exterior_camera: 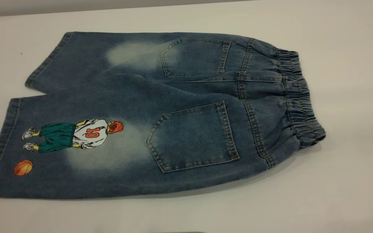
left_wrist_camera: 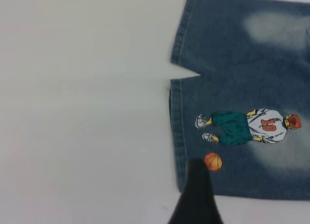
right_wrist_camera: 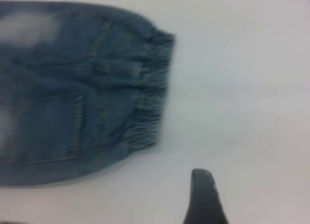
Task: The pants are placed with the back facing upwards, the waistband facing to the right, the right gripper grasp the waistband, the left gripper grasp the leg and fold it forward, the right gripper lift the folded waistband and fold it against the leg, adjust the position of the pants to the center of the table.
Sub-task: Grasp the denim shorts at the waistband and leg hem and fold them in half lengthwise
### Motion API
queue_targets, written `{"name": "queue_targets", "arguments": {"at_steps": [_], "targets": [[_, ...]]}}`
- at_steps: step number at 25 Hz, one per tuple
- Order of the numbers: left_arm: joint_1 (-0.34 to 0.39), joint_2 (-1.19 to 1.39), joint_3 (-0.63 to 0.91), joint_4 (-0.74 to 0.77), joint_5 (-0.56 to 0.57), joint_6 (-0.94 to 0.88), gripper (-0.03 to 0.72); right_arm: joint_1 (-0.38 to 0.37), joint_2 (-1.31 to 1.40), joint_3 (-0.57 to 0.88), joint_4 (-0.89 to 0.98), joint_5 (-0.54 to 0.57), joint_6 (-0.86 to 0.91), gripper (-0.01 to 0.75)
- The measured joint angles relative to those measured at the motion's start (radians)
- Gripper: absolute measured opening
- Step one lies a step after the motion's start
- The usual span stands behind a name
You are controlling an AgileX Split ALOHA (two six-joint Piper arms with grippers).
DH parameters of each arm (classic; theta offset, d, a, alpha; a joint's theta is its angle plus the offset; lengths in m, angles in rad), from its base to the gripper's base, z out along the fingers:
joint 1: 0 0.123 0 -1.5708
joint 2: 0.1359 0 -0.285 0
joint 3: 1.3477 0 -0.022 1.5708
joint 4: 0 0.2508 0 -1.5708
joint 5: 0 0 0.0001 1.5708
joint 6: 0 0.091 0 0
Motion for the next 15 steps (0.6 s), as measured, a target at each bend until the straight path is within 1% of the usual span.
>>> {"name": "queue_targets", "arguments": {"at_steps": [3, 7, 8, 10, 13, 15], "targets": [[0.0, 0.176, -0.025, -0.06, -0.069, 0.105, 0.515, 0.0, 0.153, 0.0, 0.137, -0.053, -0.1, 0.44], [0.0, 0.398, -0.046, -0.167, -0.141, 0.273, 0.519, 0.0, 0.373, 0.0, 0.275, -0.124, -0.244, 0.531], [0.0, 0.442, -0.047, -0.195, -0.16, 0.317, 0.526, 0.0, 0.434, 0.0, 0.308, -0.14, -0.277, 0.563], [0.0, 0.545, -0.047, -0.244, -0.186, 0.396, 0.55, 0.0, 0.55, 0.0, 0.383, -0.156, -0.334, 0.603], [0.0, 0.678, -0.047, -0.317, -0.225, 0.479, 0.587, 0.0, 0.733, -0.001, 0.52, -0.175, -0.432, 0.619], [0.0, 0.754, -0.048, -0.363, -0.256, 0.524, 0.593, 0.0, 0.836, -0.001, 0.621, -0.191, -0.504, 0.619]]}}
